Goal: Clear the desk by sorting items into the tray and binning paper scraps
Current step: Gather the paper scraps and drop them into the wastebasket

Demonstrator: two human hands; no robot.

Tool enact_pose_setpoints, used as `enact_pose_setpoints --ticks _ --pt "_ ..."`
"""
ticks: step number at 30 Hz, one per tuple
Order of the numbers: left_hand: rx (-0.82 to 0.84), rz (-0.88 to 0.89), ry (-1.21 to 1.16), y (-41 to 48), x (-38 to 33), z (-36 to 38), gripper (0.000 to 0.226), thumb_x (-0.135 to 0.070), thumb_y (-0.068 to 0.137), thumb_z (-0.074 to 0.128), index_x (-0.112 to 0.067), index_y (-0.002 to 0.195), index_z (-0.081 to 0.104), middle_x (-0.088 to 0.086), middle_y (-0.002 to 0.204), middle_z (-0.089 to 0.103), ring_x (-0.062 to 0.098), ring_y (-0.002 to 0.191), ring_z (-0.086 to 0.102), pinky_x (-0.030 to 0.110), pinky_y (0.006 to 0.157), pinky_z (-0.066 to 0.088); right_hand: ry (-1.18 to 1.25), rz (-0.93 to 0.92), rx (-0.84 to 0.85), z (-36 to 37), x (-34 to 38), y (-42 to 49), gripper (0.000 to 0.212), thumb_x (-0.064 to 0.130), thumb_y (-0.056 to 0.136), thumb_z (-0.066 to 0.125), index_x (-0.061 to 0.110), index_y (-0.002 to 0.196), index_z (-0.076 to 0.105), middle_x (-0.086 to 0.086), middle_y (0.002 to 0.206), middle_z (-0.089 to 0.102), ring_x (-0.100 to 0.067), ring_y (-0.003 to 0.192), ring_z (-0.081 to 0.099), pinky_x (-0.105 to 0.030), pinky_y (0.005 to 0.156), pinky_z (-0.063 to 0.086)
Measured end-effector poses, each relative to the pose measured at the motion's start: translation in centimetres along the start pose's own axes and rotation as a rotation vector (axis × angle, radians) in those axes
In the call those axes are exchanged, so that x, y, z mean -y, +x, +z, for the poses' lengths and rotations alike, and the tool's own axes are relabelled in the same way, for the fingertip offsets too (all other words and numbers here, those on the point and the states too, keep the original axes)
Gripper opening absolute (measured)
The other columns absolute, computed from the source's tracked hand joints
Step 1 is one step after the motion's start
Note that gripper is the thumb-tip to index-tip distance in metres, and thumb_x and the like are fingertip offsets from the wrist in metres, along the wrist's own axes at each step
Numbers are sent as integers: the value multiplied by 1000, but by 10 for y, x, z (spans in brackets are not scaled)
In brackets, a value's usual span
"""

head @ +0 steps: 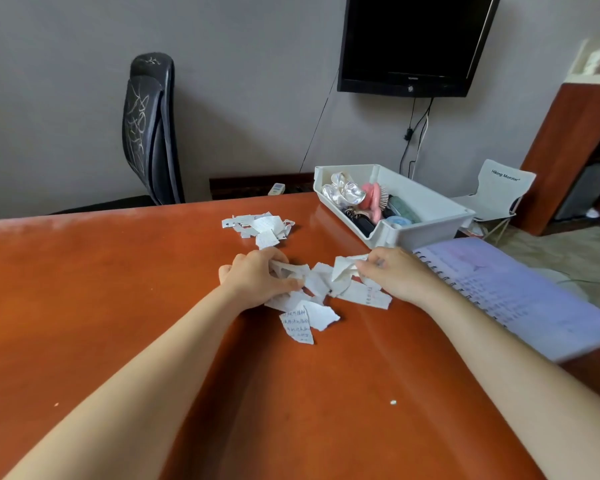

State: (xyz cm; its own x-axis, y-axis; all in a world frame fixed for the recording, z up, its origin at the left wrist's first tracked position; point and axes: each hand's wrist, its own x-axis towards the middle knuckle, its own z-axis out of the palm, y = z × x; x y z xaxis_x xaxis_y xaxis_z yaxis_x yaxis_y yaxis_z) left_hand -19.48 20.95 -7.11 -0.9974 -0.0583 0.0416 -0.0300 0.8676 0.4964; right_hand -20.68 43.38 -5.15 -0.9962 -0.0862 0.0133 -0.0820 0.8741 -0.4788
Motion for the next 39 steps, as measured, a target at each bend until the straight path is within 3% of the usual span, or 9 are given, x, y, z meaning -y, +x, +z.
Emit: enact_pose_setpoints --ticks 5,9,12,17,20,23,28,33,39 --pt "-23 47 -34 -3 6 1 42 -55 77 64 -30 110 58 -7 104 64 19 106 54 38 92 33 104 -90 67 4 9 -6 27 42 91 51 22 74 57 9 66 47 -9 61 45 -27 59 35" --pt "75 84 -86 -5 12 -3 42 -64 67 63 -32 94 61 -8 101 65 18 104 56 41 99 35 176 -85 -8 1 13 -5 35 39 92 53 8 77 60 6 59 45 -11 59 43 -27 56 32" --pt "149 14 -238 -9 8 -10 59 -72 60 44 -30 96 65 -5 106 66 21 108 55 43 107 32 65 -60 -18 2 16 -3 30 43 88 58 13 88 57 4 83 56 -14 80 52 -28 63 38" --pt "158 -114 -231 -1 2 -5 66 -81 63 43 -30 99 62 1 114 63 26 116 51 42 106 34 -97 -6 108 3 29 -5 69 43 80 67 12 136 39 -9 136 43 -24 121 48 -34 92 45" --pt "64 -73 13 -3 -2 0 48 -65 74 59 -28 105 60 -1 105 60 24 109 50 36 92 33 -158 -27 161 8 35 -4 59 37 81 68 8 127 47 -8 129 46 -23 113 51 -33 87 46" --pt "57 -33 9 -6 2 0 47 -53 80 63 -25 118 60 0 109 60 24 107 52 40 93 35 -115 -89 157 10 37 -3 33 29 78 71 6 98 57 -4 91 52 -19 78 51 -29 63 40" --pt "58 19 0 -15 4 -3 41 -44 84 62 -24 120 59 0 117 59 23 109 54 41 100 37 -19 -140 137 11 38 -4 21 15 80 69 22 94 56 1 101 55 -21 95 57 -32 77 49" --pt "30 14 -496 -25 5 -14 17 -27 87 65 -13 96 64 6 91 71 18 76 66 32 71 54 221 -170 -11 -5 36 -5 31 -2 85 59 21 106 56 1 107 52 -10 64 51 -11 41 39" --pt "-215 -74 -796 -33 11 -25 9 -18 87 64 -10 87 63 12 82 67 17 68 60 23 54 49 499 -166 -88 -40 39 -19 26 -4 83 64 16 99 62 0 85 60 -8 69 56 -9 45 44"
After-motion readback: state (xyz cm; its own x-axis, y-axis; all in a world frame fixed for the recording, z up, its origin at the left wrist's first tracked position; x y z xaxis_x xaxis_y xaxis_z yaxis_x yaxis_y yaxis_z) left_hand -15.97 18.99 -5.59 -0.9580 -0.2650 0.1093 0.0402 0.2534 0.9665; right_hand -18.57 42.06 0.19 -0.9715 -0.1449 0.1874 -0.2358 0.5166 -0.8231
